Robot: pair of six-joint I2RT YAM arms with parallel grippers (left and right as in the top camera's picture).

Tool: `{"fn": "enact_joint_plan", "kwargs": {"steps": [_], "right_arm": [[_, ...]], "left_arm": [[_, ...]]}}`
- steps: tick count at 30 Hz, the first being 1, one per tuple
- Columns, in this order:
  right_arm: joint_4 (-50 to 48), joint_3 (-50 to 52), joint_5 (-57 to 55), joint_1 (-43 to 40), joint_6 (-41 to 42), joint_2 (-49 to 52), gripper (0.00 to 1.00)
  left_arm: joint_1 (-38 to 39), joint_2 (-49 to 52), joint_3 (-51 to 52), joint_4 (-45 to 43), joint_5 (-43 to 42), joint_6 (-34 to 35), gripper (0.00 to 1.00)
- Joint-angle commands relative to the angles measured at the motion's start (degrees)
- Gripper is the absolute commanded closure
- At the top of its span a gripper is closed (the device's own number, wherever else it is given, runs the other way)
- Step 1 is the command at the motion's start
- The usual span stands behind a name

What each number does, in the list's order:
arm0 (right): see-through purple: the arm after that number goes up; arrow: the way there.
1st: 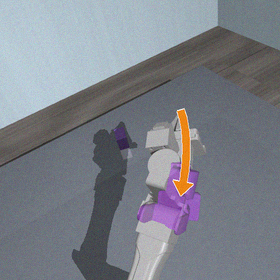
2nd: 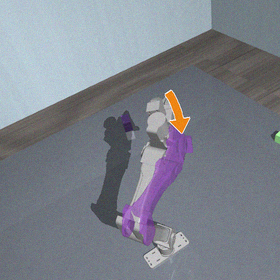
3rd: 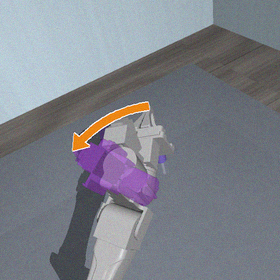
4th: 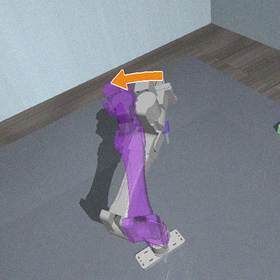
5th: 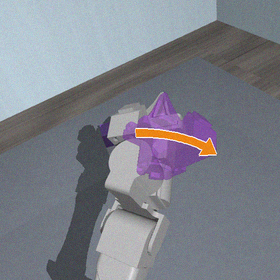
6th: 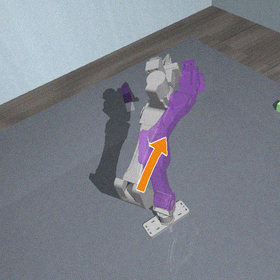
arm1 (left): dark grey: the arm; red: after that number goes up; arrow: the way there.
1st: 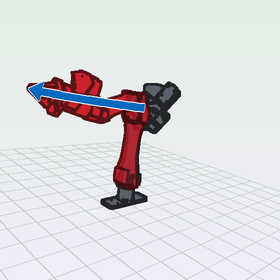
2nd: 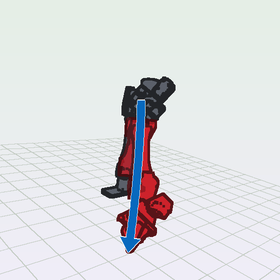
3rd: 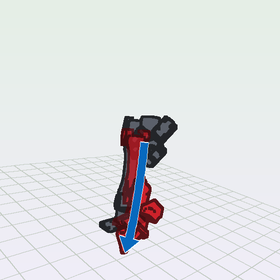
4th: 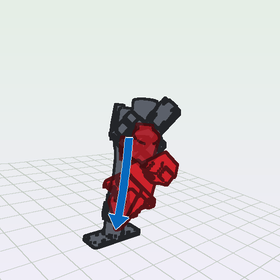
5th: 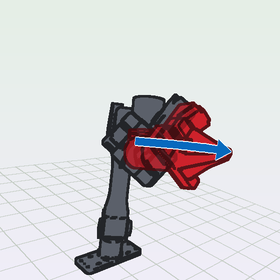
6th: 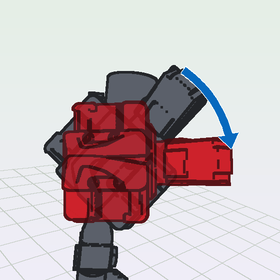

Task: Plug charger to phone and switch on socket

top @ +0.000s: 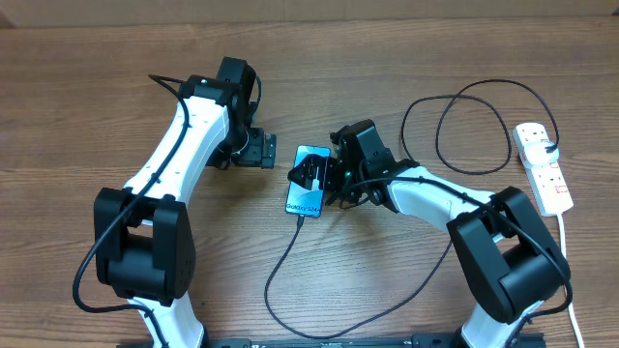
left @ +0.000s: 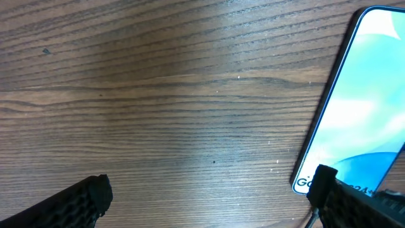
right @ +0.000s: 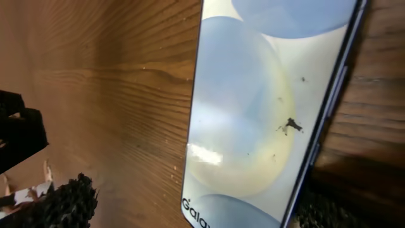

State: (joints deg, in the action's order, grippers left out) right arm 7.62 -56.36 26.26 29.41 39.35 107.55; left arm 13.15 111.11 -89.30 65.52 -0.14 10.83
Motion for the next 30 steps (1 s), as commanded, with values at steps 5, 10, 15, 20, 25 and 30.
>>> {"fn": "enact_joint_plan", "kwargs": {"steps": [5,10,15,20,25,30], "right_arm": [[3.6,2.6,-10.0,-0.3,0.2,1.9,0.00],[3.6,2.6,-10.0,-0.3,0.3,1.9,0.00],[4.4,2.6,-10.0,-0.3,0.3,1.4,0.00],[7.2,2.6,-13.0,-0.3,0.3,-1.1,0.00],[9.5,2.6,-15.3,-0.3,0.3,-3.4,0.00],[9.4,2.6,-15.3,-0.3,0.3,-3.4,0.00]], "left_arm": [[0.3,-1.2,-0.5,0.0,0.7,1.0,0.00],[0.3,-1.2,-0.4,0.0,0.7,1.0,0.00],[0.3,-1.2,-0.4,0.0,0.7,1.0,0.00],[0.3,-1.2,-0.5,0.0,0.7,1.0,0.00],[0.3,-1.2,-0.4,0.0,0.8,1.0,0.00],[0.3,-1.2,-0.4,0.0,0.7,1.0,0.00]]}}
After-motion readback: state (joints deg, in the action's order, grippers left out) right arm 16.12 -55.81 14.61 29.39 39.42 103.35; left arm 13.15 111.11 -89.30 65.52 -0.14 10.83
